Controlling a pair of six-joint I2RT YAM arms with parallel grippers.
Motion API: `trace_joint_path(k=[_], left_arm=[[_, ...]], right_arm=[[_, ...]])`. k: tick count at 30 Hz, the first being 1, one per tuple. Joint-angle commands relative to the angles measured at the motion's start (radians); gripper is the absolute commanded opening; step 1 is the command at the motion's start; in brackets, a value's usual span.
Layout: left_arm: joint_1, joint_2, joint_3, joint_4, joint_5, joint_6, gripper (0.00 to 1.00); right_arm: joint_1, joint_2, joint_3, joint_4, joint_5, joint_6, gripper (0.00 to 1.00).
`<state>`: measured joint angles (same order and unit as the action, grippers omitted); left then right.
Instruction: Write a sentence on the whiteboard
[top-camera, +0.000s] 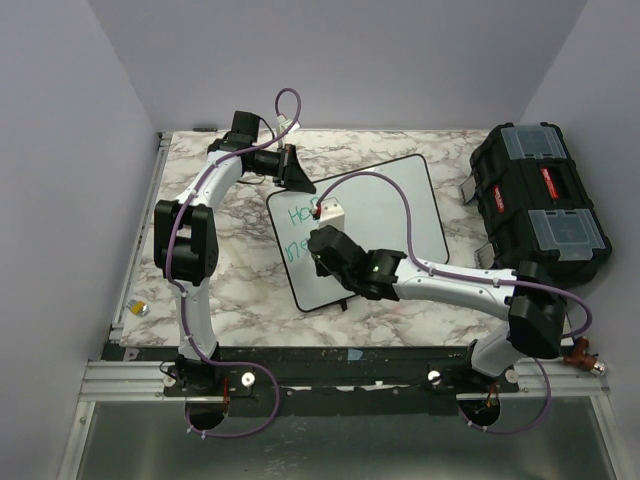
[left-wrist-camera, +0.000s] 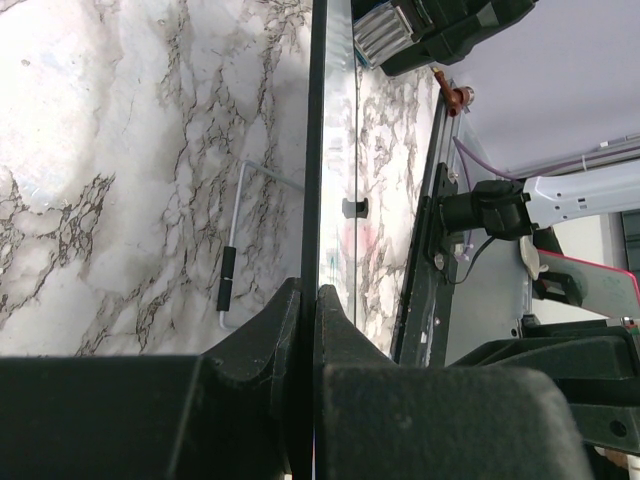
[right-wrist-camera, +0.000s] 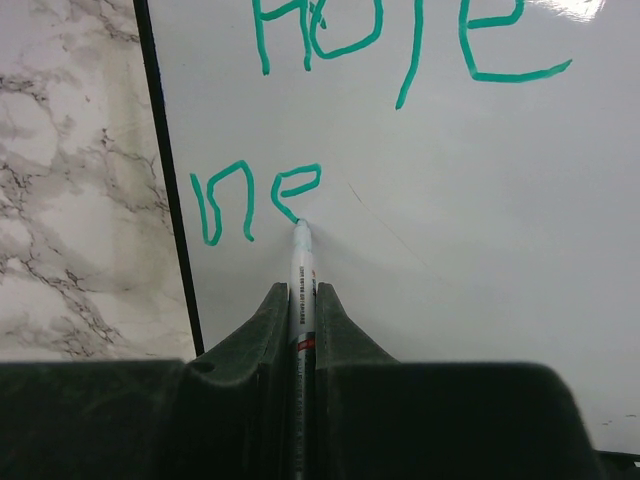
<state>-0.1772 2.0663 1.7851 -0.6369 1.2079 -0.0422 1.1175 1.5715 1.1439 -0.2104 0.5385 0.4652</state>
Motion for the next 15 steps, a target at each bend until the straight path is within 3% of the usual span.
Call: trace_joint_path(k=[1,8,15], left_arm=[[0.004,-0.032,0.012,0.046,-0.073,0.047,0.00],[0.003,-0.032,0.012,0.047,-0.074,0.047,0.00],[0.003,-0.034,0.010,0.046,-0.074,0.047,0.00]], right_arm=[[-0.005,-0.021,-0.014,-0.052,0.057,0.008,0.01],[-0.005,-0.035,0.021,-0.056,0.150,-0.007,0.01],[-0.006,-0.075,0.007,0.037,0.125,-0.002,0.01]])
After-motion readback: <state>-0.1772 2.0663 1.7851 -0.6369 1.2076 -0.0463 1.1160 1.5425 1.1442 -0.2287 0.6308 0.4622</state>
